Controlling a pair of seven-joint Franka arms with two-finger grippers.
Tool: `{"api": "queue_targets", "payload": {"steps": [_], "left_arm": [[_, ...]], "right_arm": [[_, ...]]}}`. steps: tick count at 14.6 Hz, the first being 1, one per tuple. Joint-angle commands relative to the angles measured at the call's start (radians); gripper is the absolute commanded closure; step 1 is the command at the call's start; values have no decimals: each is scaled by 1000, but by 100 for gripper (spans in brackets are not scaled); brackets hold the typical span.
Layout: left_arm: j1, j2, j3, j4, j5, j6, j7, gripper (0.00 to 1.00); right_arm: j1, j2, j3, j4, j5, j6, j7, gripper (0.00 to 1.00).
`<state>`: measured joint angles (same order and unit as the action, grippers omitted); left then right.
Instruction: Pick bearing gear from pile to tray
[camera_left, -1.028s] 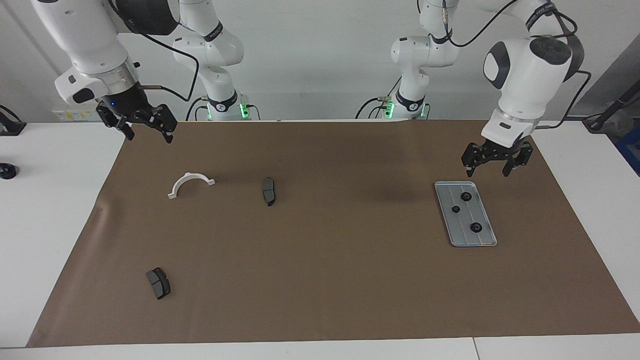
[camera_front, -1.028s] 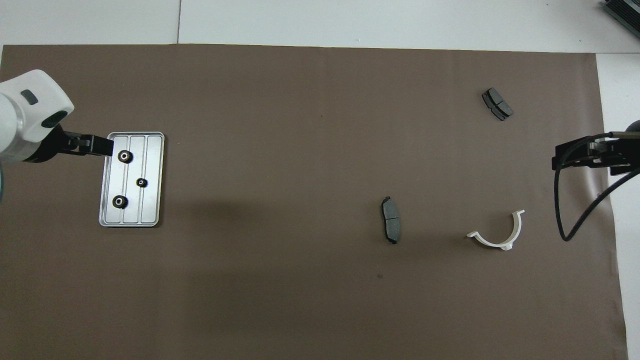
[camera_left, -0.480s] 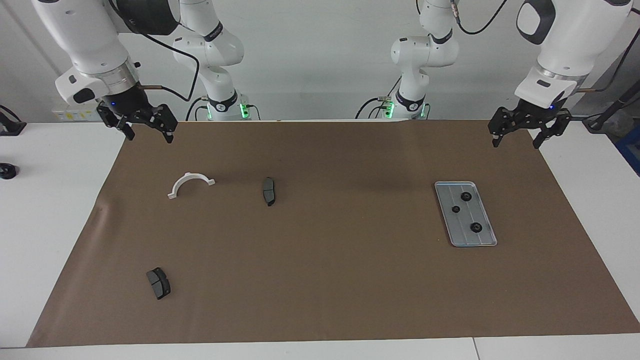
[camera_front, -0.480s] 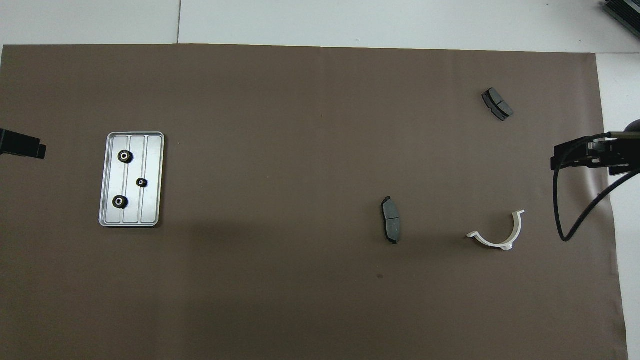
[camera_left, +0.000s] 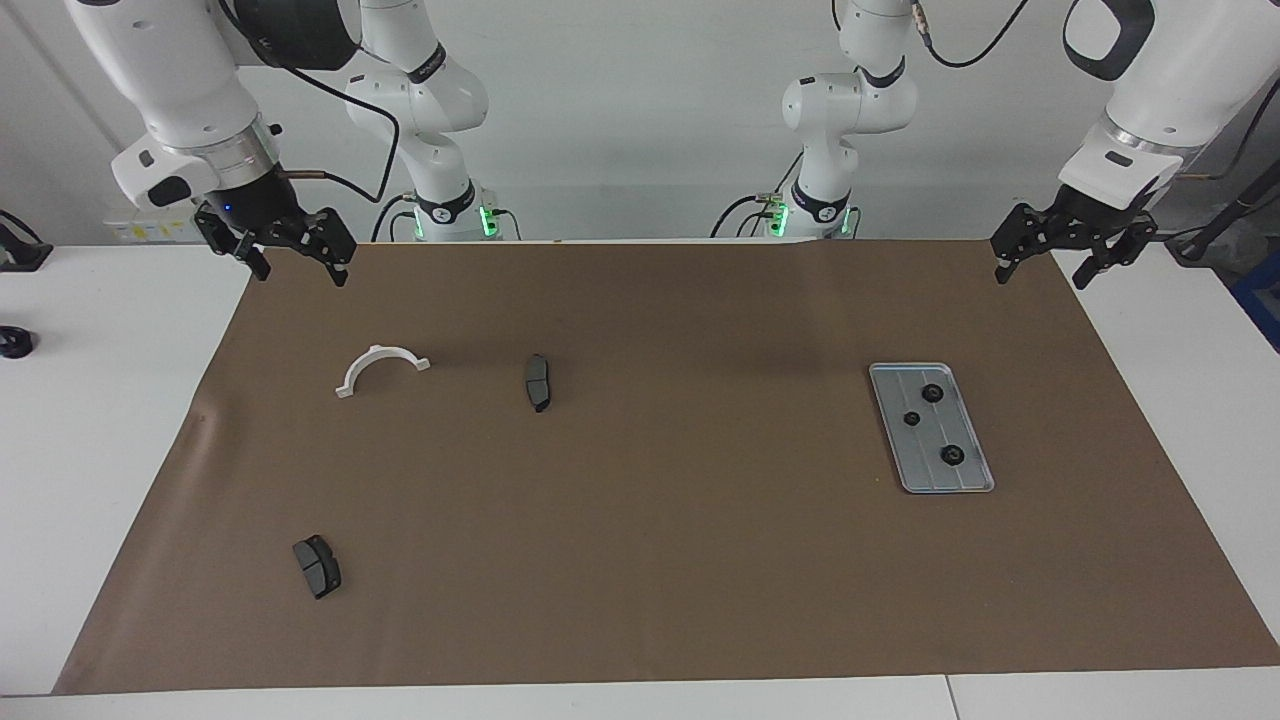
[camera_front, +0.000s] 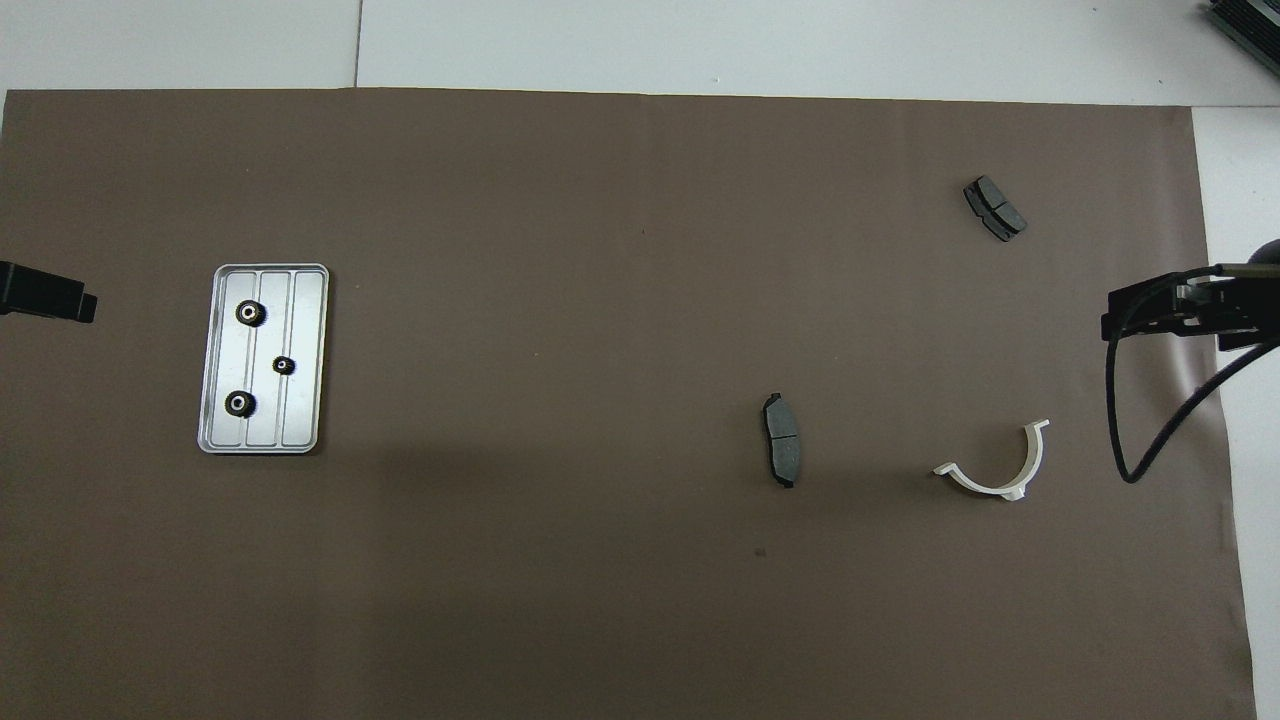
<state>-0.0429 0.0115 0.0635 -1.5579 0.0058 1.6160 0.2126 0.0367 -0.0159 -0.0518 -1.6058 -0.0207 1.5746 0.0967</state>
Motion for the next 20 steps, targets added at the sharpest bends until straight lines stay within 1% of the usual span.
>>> {"api": "queue_targets", "payload": {"steps": [1,4,5,7,8,10,18,20], "left_arm": [[-8,-2,-5,7,-12,-16,-25,0],[-14,-8,-14,3,-12,-24,-83,0],[-14,-28,-28,-2,-12,-48,-114,0],[5,-38,-37,-7,-12,-59,-108,0],[21,-38,-54,-7,-13,-62,-105,0],[109,-38,-137,-8,-16,-71,-95,0],[97,-25,-131,-1,-26,-79,-82,0],[80,-27,-110,-2,-26,-76,-82,0]], "right_arm": [[2,-22,0,-20,13,-5,12,0],[2,-22,0,-20,13,-7,12,0],[2,-22,0,-20,13,-7,12,0],[2,-22,0,-20,13,-7,12,0],[2,-22,0,-20,13,-7,12,0],[2,-22,0,-20,13,-7,12,0],[2,-22,0,-20,13,-7,12,0],[2,-22,0,-20,13,-7,12,0]]}}
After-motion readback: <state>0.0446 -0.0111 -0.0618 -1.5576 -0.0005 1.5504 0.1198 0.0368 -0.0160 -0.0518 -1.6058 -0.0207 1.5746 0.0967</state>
